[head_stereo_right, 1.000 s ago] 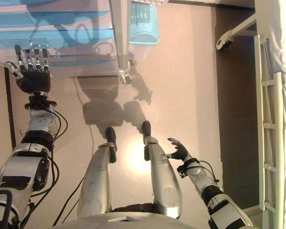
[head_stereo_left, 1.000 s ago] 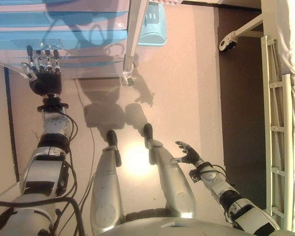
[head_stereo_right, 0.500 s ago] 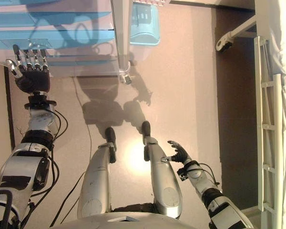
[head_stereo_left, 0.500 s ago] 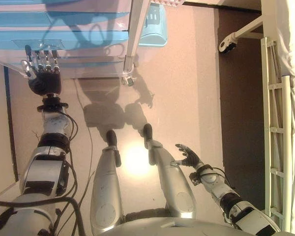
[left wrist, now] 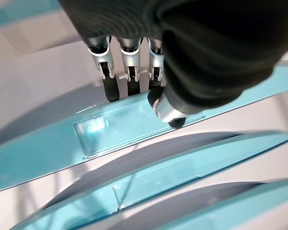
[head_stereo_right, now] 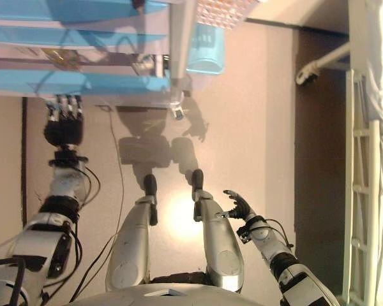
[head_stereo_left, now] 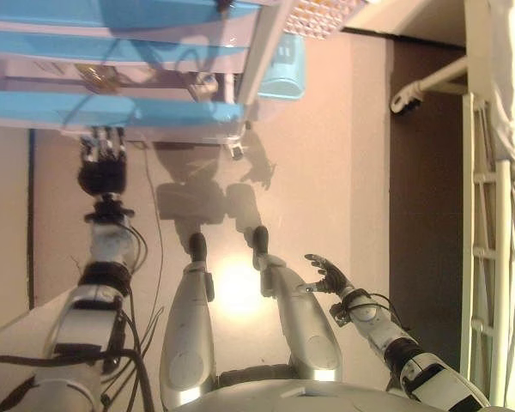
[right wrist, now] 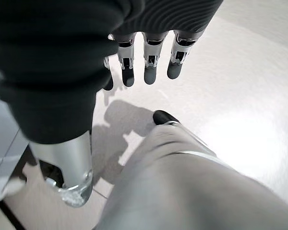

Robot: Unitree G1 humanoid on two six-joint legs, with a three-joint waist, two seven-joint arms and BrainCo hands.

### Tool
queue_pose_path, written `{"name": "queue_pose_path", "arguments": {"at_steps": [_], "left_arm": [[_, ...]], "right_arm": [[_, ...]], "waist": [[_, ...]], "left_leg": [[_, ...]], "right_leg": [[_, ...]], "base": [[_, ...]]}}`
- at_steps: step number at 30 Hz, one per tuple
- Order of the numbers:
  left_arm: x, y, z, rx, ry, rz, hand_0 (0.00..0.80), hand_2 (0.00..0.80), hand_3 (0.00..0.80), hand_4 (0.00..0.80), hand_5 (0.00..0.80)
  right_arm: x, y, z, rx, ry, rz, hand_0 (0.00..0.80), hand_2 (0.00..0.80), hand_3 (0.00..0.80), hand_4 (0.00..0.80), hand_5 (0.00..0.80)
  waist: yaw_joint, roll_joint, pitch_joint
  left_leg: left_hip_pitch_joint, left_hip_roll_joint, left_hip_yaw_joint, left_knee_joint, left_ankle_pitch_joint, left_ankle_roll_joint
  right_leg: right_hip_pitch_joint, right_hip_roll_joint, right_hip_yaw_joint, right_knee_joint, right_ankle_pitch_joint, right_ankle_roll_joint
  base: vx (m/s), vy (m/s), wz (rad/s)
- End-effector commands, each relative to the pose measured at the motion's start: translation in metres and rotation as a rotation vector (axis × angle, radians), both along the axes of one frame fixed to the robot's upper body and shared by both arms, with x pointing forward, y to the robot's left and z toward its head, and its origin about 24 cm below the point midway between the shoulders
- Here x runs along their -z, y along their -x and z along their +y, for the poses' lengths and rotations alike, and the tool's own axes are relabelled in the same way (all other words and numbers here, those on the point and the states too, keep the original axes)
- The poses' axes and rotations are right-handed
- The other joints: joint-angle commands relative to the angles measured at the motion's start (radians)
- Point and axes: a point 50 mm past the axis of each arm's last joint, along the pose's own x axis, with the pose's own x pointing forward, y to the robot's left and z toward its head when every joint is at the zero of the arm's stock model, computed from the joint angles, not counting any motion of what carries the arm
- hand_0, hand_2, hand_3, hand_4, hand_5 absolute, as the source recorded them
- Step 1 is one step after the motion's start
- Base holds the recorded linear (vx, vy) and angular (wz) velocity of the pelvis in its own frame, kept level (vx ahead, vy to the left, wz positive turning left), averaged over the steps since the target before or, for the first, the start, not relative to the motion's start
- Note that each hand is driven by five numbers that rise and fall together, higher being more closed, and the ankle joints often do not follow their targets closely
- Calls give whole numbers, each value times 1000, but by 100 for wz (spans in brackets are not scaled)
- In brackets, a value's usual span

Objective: Open the drawer and pick up the medicine

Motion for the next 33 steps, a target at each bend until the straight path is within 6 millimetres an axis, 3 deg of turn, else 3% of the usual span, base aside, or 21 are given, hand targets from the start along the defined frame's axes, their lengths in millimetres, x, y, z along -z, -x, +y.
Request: {"name": "queue_pose_path", "arguments": {"at_steps": [1,2,5,11,14,16,18,19,22,26,29,33], "left_arm": [[-43,18,-8,82,-74,-427,800,800,800,800,800],[-18,30,-10,91,-30,-362,800,800,800,800,800],[33,60,-5,81,45,-192,800,800,800,800,800],[100,121,21,-70,120,164,800,800,800,800,800],[137,168,31,-182,158,425,800,800,800,800,800],[151,187,32,-210,147,577,800,800,800,800,800],[160,197,31,-207,131,684,646,646,646,646,646],[172,211,27,-200,72,834,0,0,0,0,0],[191,229,20,-101,-117,1154,0,0,0,0,0],[210,253,13,120,-660,1590,0,0,0,0,0],[216,252,1,371,-1054,1636,0,0,0,0,0],[219,250,-7,545,-1268,1620,0,0,0,0,0]], "right_arm": [[4,17,-25,37,65,20,0,0,0,0,0],[5,18,-32,53,83,33,0,0,0,0,0],[5,21,-53,73,137,59,0,0,0,0,0],[6,24,-79,124,174,118,0,0,0,0,0],[9,30,-87,150,181,155,0,0,0,0,0],[12,35,-90,163,176,171,0,0,0,0,0],[14,38,-91,171,172,177,0,0,0,0,0],[16,41,-91,175,166,187,0,0,0,0,0],[21,46,-86,187,154,194,0,0,0,0,0],[29,59,-82,218,154,205,0,0,0,0,0],[28,65,-90,239,201,184,0,0,0,0,0],[16,59,-96,263,248,66,0,0,0,0,0]], "waist": [[105,74,-85],[121,90,-98],[154,133,-141],[191,166,-213],[207,172,-259],[210,173,-281],[210,175,-292],[208,174,-307],[201,169,-324],[184,157,-348],[158,156,-366],[122,155,-375]], "left_leg": [[8,-70,-40,20,-71,24],[39,-66,-54,-6,-59,15],[93,-52,-89,-68,-13,-8],[185,-40,-127,-137,23,-32],[217,-49,-143,-151,27,-39],[235,-55,-151,-155,25,-40],[246,-59,-155,-159,22,-39],[258,-64,-159,-166,20,-37],[271,-71,-160,-172,14,-31],[292,-83,-153,-175,-2,-19],[297,-88,-137,-174,-14,-6],[317,-93,-110,-177,-32,16]], "right_leg": [[81,12,-20,36,-88,10],[112,5,-37,38,-107,6],[177,-11,-78,21,-126,-4],[280,-28,-140,-22,-135,-11],[309,-33,-160,-36,-134,-12],[324,-33,-168,-43,-133,-13],[333,-34,-171,-48,-131,-12],[340,-34,-171,-56,-127,-9],[349,-35,-171,-70,-119,-4],[362,-35,-158,-96,-104,5],[362,-32,-142,-115,-89,12],[367,-25,-108,-131,-76,23]], "base": [[18,-47,55],[11,-34,60],[20,-32,66],[57,-48,50],[82,5,34],[95,15,31],[74,31,24],[62,42,23],[50,25,17],[63,26,14],[46,62,0],[44,55,-17]]}}
